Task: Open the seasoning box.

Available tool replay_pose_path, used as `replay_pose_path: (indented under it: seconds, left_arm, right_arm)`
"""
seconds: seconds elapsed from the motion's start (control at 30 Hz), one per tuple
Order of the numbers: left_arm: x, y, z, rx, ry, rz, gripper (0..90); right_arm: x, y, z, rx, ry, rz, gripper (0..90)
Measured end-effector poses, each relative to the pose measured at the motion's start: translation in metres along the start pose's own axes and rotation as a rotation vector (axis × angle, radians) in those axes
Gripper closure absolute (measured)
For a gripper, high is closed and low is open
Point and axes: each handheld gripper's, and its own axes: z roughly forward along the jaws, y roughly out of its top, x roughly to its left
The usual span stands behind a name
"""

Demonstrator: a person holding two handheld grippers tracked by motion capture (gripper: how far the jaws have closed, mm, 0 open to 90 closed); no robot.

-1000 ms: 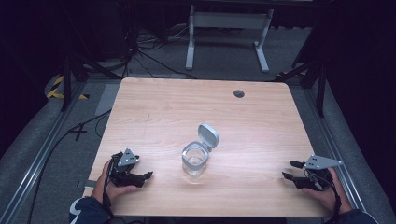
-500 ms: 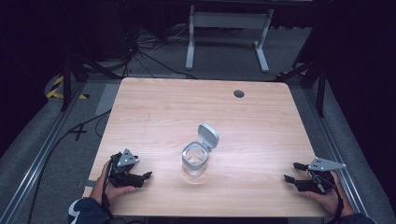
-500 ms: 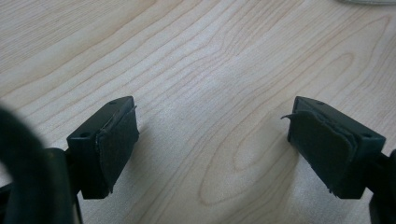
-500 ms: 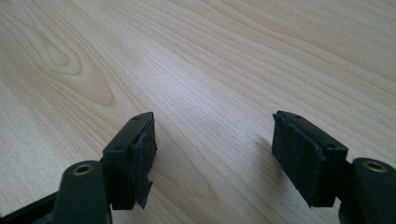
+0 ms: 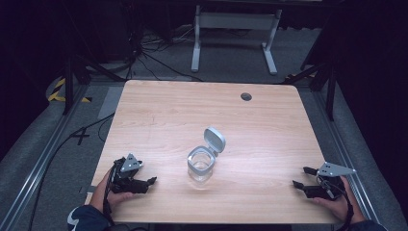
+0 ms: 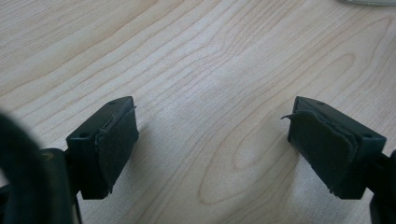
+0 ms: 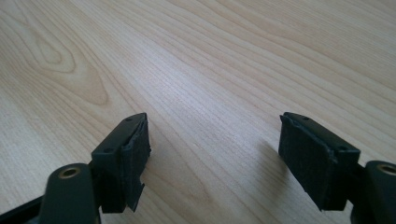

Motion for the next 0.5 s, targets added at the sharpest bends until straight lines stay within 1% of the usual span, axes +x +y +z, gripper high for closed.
replay_pose_path:
  seconds: [0.03,0.1,0.17,0.43,0.5]
  left_arm:
    - [-0.0008,-0.0005,0.0008,-0.01,0.006,-0.01,15.8]
    - [-0.0011,-0.0003,0.0001,0.0,0.013,-0.012,15.3]
    - [-0.0015,-0.0006,0.0006,-0.008,0.015,-0.017,15.1]
    - [-0.0017,-0.0007,0.0006,-0.007,0.015,-0.019,14.9]
    - [-0.0019,-0.0008,0.0006,-0.006,0.017,-0.023,14.7]
  right_arm:
    - [0.0002,0.0,-0.0001,0.0,0.0,-0.001,24.9]
    - [-0.0007,-0.0001,-0.0001,0.002,0.011,0.002,25.2]
    - [-0.0029,-0.0001,0.0003,0.008,0.028,0.022,25.1]
    - [-0.0032,-0.0001,0.0003,0.008,0.03,0.018,25.0]
    - [-0.0032,-0.0002,0.0004,0.01,0.024,0.023,22.2]
